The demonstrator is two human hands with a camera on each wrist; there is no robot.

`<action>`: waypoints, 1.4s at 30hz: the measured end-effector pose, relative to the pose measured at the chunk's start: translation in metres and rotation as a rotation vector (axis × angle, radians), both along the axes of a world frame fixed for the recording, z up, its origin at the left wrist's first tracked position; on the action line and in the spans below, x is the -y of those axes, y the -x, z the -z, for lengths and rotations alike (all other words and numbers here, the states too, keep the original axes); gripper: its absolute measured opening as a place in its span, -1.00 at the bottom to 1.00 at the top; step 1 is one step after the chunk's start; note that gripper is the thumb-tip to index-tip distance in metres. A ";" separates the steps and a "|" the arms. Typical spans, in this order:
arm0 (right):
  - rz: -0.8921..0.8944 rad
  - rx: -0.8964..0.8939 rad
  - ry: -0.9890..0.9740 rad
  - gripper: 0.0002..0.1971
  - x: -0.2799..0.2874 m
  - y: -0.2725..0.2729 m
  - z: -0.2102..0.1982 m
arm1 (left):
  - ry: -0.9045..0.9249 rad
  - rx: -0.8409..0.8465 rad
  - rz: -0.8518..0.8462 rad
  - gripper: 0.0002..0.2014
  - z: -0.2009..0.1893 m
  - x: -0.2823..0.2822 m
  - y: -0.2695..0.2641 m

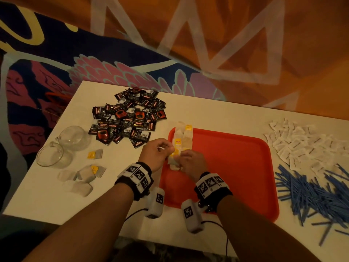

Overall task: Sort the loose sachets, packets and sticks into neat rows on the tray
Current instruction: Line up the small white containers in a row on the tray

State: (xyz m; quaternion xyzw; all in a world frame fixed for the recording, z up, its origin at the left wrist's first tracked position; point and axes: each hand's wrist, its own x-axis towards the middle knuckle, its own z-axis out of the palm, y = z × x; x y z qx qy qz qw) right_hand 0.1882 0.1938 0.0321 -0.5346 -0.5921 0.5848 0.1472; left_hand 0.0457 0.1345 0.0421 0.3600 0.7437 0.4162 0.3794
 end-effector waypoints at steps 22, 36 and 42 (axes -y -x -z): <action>0.090 0.466 0.011 -0.92 0.010 -0.030 0.057 | 0.287 -0.353 0.138 -0.93 0.080 0.006 -0.014; 0.052 0.485 0.015 -0.89 0.001 -0.031 0.059 | 0.295 -0.931 0.665 -0.68 0.080 0.034 -0.025; 0.037 0.478 0.016 -0.88 0.003 -0.032 0.059 | 0.122 -0.960 0.625 -0.79 0.076 0.036 -0.027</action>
